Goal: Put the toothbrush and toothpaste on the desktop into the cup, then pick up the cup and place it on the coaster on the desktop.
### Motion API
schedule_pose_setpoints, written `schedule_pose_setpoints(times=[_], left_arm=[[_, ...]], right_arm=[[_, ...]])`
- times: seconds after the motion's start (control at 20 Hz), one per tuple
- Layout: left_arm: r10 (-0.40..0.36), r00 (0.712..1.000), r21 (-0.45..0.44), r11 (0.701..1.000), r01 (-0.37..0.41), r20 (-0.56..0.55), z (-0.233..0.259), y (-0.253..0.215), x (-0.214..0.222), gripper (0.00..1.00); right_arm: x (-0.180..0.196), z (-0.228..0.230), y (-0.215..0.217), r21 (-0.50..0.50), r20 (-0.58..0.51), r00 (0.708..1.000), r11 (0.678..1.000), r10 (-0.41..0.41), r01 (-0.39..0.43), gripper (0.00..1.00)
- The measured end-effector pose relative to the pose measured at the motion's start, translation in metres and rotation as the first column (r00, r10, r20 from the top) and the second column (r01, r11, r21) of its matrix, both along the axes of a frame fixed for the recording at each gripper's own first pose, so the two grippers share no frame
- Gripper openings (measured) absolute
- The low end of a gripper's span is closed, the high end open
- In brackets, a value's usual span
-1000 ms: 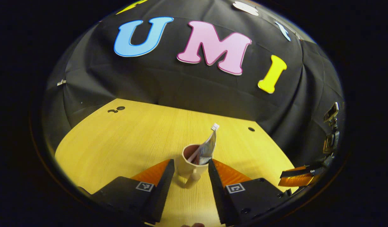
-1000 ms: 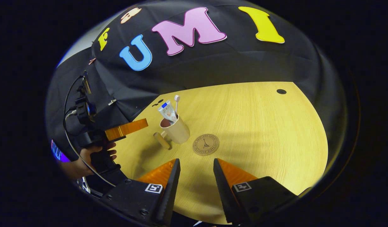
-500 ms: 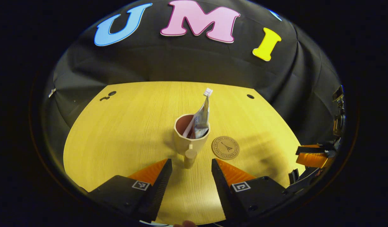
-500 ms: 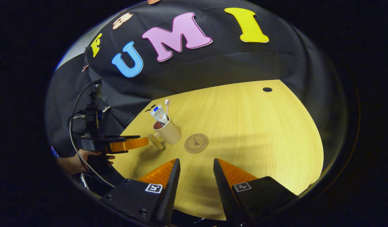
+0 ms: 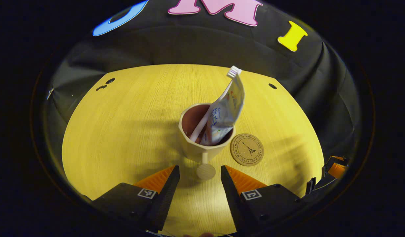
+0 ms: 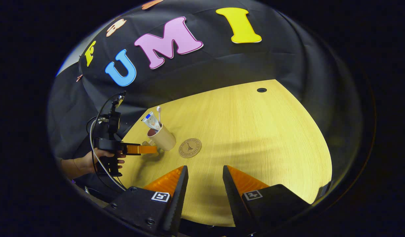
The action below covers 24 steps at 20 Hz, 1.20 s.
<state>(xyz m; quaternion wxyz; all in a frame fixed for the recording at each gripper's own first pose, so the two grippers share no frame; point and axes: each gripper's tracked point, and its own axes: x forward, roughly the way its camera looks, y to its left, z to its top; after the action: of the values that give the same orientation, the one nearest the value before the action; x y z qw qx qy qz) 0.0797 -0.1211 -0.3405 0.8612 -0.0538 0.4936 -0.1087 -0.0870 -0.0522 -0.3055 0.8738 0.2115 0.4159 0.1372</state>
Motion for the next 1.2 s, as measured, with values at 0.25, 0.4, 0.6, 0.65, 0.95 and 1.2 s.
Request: schedule_pose_setpoints(times=[0.25,0.4,0.6,0.65,0.95,1.2], left_arm=[[-0.001,1.000,0.028,1.000,0.001,-0.018,-0.014,-0.003,0.014,0.79],[-0.009,1.000,0.024,1.000,0.009,-0.030,-0.017,-0.008,0.018,0.75],[-0.024,0.999,0.036,0.999,0.026,-0.047,-0.025,-0.010,0.016,0.48],[-0.027,0.999,0.054,0.998,0.029,-0.046,-0.026,-0.009,0.013,0.47],[-0.055,0.998,0.081,0.995,0.056,-0.012,-0.024,-0.008,0.014,0.33],[-0.060,0.998,0.067,0.996,0.059,0.016,-0.015,-0.010,0.012,0.25]], right_arm=[[-0.004,-0.007,-0.009,-0.006,-0.018,1.000,1.000,-0.015,0.015,0.66],[-0.004,-0.008,-0.017,-0.008,-0.024,0.999,1.000,-0.026,0.026,0.66],[-0.006,-0.009,-0.024,-0.009,-0.028,0.999,0.999,-0.037,0.037,0.65],[-0.006,-0.008,-0.024,-0.009,-0.030,0.999,0.999,-0.038,0.038,0.65],[-0.009,-0.010,-0.024,-0.007,-0.035,0.999,0.999,-0.031,0.031,0.66],[-0.009,-0.011,-0.026,-0.006,-0.038,0.999,0.999,-0.034,0.034,0.66]])
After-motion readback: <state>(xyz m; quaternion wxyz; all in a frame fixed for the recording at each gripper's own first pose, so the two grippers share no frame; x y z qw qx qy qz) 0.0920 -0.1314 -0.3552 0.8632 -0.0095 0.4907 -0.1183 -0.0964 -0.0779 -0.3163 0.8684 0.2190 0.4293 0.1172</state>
